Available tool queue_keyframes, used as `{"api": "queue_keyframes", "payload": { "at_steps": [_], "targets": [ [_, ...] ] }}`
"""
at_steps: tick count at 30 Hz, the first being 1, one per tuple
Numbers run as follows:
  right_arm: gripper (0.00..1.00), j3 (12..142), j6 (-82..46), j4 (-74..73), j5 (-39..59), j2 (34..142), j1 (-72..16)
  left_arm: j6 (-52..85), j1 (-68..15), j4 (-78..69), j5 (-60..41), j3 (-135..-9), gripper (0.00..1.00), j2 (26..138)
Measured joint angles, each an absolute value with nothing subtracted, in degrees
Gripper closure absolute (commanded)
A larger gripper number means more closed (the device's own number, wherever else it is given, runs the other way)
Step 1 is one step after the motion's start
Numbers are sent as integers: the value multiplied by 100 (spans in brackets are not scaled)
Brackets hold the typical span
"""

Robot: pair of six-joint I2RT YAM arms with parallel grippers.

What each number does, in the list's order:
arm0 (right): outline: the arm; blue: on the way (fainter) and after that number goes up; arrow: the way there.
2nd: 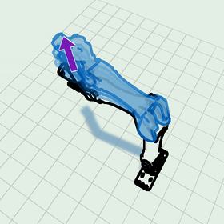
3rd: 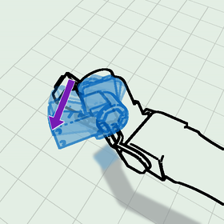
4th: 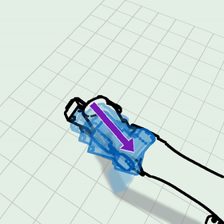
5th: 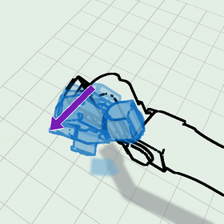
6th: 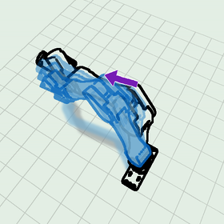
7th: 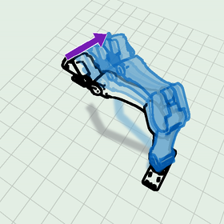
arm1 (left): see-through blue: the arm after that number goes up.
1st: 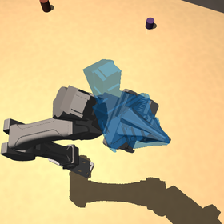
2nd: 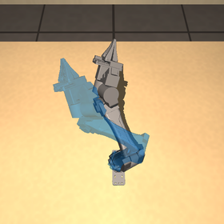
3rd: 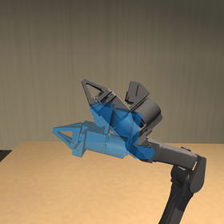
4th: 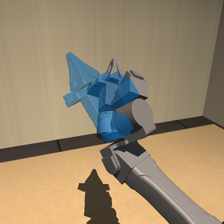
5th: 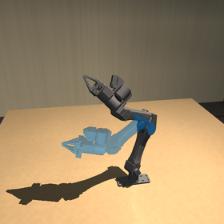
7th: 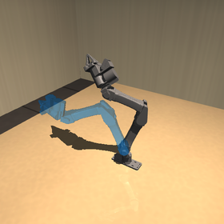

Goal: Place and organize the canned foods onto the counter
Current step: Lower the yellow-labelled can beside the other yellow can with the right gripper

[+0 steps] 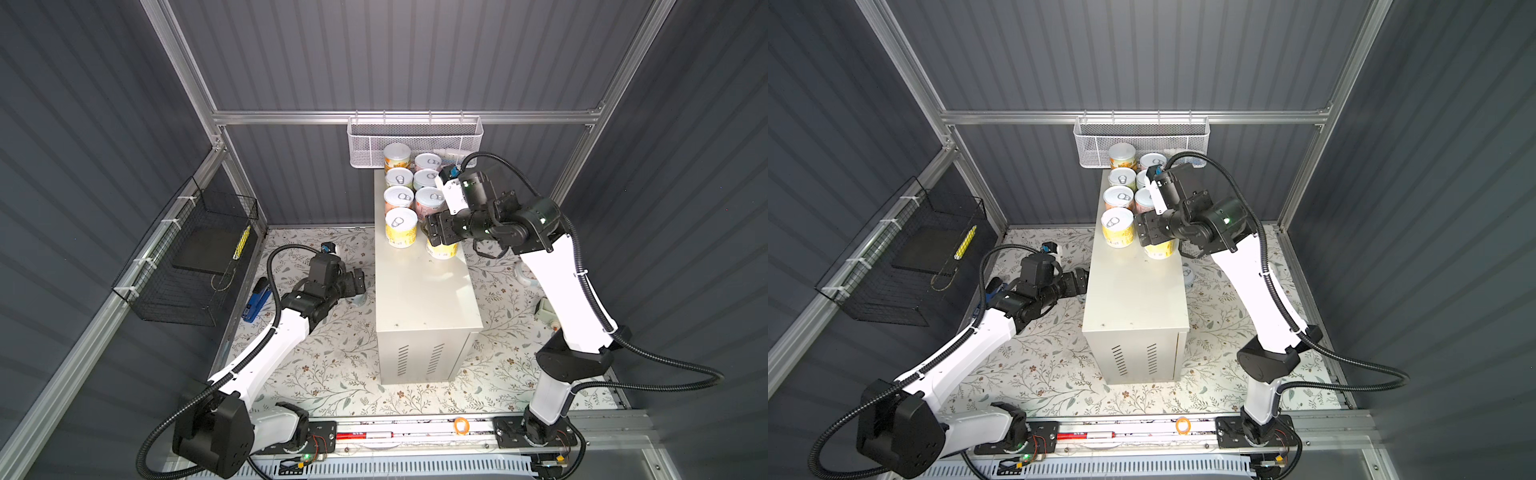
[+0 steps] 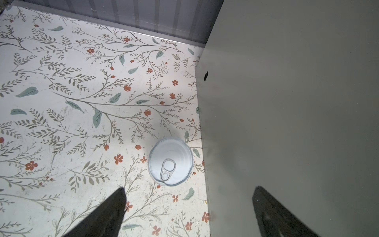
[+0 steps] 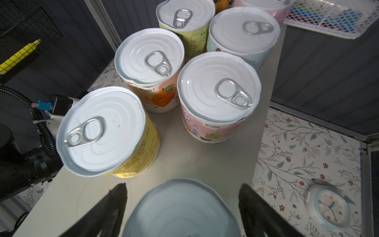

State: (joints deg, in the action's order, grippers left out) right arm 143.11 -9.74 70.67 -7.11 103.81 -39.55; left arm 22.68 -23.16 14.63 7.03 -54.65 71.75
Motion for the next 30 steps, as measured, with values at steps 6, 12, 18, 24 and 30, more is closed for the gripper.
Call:
{"api": "queue_keyframes", "payload": {
  "at_steps": [6,12,18,24,30],
  "targets": [
    [11,13607,-1007,6604,-513,9553,-3955,2272,-2316,1529,703,-5465,3,7172],
    [26,12001,-1140,5798,-405,8134,-3955,2274,-2316,1542,705,-5465,3,7085],
    [57,10855,-1302,5275,-252,7424,-3953,2274,-2316,1544,703,-5465,3,7074],
    [65,10053,-1520,4991,-143,7299,-3953,2274,-2316,1542,703,-5465,3,7081],
    [63,9778,-1608,4825,-123,7297,-3953,2276,-2316,1542,701,-5465,3,7140]
  ]
}}
